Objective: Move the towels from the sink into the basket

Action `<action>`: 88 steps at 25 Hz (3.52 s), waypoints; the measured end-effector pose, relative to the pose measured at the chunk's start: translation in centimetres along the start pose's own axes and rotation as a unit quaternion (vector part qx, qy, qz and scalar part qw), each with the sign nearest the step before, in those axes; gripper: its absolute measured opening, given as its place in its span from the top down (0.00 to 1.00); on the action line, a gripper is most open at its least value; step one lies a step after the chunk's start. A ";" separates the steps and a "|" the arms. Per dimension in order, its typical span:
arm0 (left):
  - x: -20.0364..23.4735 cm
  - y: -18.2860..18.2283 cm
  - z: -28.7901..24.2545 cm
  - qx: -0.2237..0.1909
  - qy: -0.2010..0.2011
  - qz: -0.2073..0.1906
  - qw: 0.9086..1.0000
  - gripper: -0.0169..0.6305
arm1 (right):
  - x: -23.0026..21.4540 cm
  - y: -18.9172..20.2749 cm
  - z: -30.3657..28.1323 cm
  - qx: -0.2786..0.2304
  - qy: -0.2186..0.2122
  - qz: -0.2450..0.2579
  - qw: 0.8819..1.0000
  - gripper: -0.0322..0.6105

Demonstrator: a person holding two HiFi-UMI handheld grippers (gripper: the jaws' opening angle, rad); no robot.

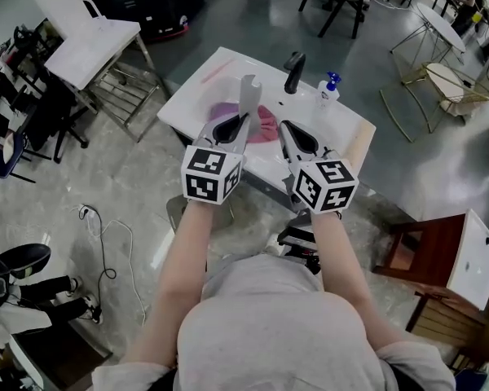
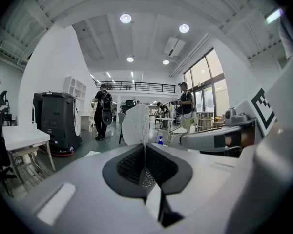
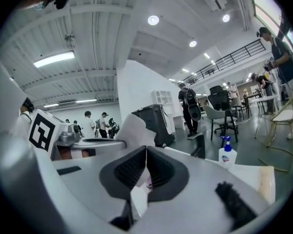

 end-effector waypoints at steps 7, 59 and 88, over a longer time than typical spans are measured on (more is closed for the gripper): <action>3.6 0.0 3.6 -0.011 -0.021 0.010 1.000 0.95 | 4.7 -0.1 -2.7 0.006 -0.026 0.017 0.999 0.92; 15.0 10.7 18.7 0.024 -0.177 0.077 0.981 0.95 | 19.3 8.9 -12.9 0.127 -0.187 0.055 0.973 0.92; 13.4 27.0 14.1 0.118 -0.185 0.155 0.963 0.95 | 14.9 23.2 -16.1 0.225 -0.216 0.027 0.950 0.92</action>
Point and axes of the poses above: the fingertips, and each gripper's own axes: z backward along the fingers, x to its left, y out of its underside, the point moved 9 cm from there along z, backward along the fingers, and after that the axes turned 6 degrees about -y, right-handed, at the moved point
